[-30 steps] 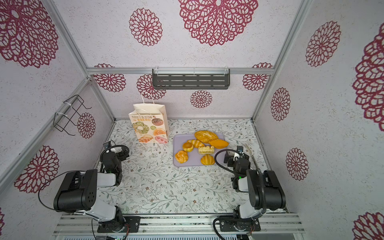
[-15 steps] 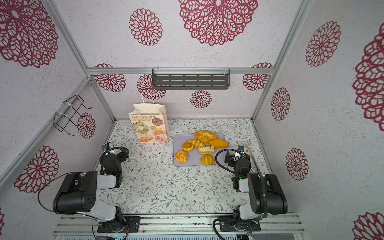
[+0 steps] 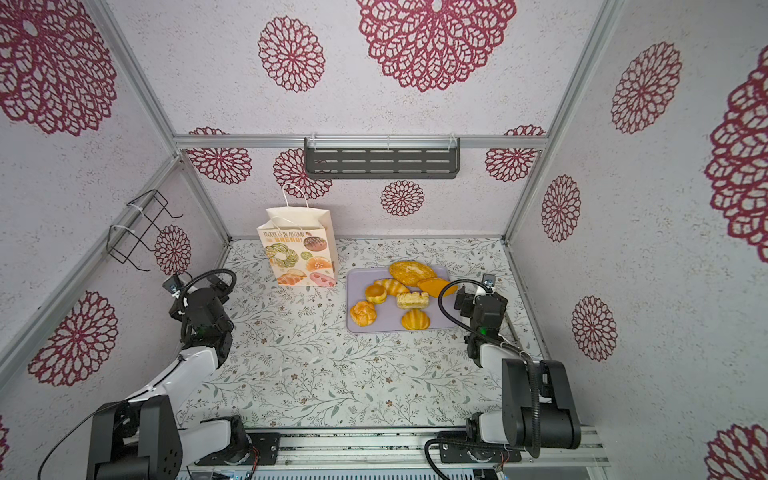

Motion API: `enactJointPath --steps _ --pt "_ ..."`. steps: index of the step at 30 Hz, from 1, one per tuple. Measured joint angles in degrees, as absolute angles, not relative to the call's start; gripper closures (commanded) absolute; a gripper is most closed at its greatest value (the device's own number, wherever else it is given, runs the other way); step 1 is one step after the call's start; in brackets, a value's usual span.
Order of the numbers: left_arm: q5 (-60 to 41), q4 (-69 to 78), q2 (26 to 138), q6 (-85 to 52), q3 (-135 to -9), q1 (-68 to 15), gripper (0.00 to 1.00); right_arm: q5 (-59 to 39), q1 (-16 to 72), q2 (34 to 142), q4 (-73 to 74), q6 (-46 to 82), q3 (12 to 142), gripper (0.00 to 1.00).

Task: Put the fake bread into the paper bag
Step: 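Reach left gripper to the bag's top edge while right gripper nears tongs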

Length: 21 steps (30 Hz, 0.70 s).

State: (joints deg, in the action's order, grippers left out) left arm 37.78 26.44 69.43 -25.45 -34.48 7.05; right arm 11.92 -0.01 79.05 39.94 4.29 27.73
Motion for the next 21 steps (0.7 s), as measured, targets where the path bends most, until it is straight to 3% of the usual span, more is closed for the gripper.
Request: enactJointPath --steps 12,21 --pt "23.49 -0.08 75.09 -29.06 -63.09 7.18 0.03 12.4 0.32 83.48 9.78 8.05 51.07 0.01" --pt "9.45 -17.67 86.94 -25.96 -87.2 7.66 0.03 10.76 0.32 84.62 -3.79 8.69 58.08 0.01"
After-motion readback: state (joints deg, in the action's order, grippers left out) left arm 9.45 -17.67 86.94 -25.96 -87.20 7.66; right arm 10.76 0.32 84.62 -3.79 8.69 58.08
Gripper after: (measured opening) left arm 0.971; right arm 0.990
